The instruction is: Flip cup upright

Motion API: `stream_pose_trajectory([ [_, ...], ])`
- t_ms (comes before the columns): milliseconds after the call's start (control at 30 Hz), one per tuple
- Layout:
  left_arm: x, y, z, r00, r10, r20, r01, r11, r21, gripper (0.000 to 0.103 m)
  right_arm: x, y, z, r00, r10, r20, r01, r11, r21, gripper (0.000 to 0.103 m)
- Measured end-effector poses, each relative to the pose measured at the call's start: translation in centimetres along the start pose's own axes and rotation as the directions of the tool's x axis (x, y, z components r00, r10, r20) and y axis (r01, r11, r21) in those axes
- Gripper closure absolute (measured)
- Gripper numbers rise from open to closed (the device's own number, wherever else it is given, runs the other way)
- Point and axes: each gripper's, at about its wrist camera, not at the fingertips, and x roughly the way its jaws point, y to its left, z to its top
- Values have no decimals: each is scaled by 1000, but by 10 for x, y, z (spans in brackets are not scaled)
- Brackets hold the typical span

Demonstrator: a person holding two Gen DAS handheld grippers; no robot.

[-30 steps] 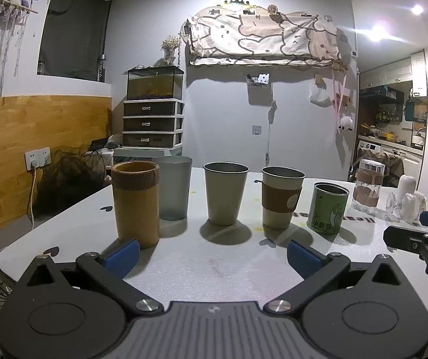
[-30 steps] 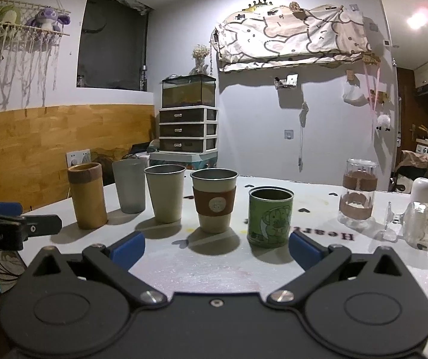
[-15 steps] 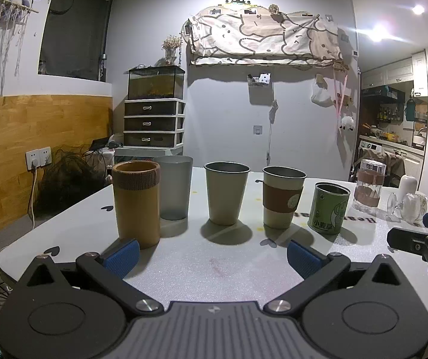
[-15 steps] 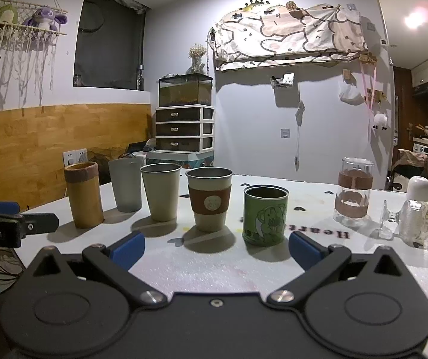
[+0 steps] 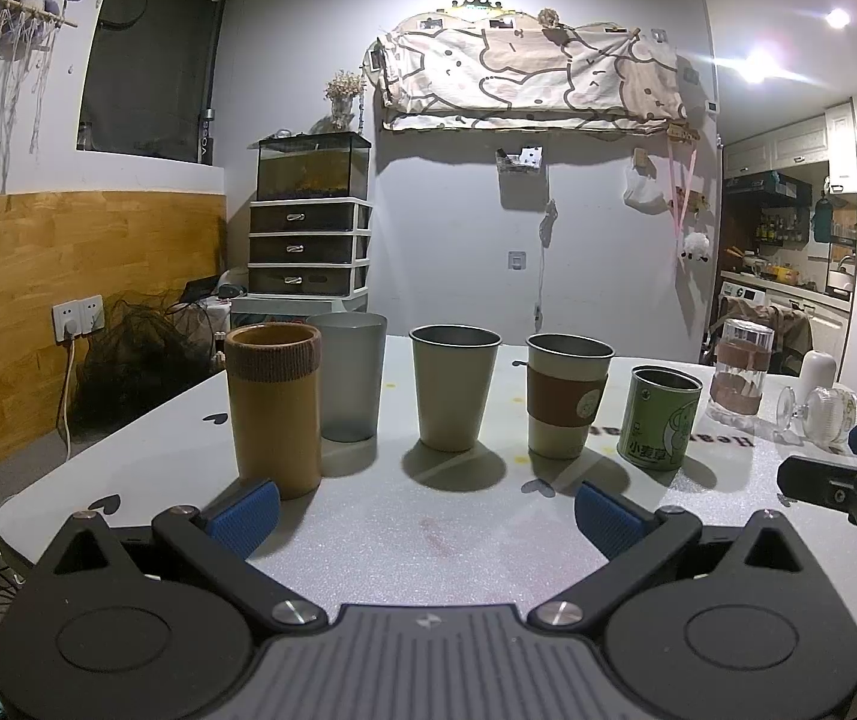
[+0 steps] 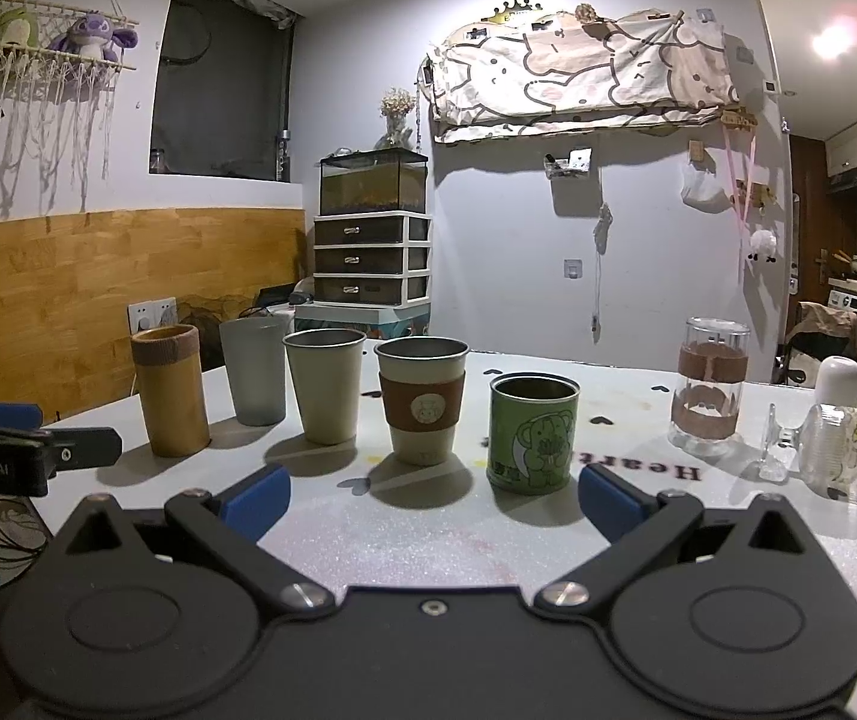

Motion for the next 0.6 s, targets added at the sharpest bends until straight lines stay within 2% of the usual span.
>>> stream_pose_trajectory([
  [600,0,1,-1,1000,0,0,0,1000,1,0,-1,1,2,1000,0,3,0,1000,-2,0],
])
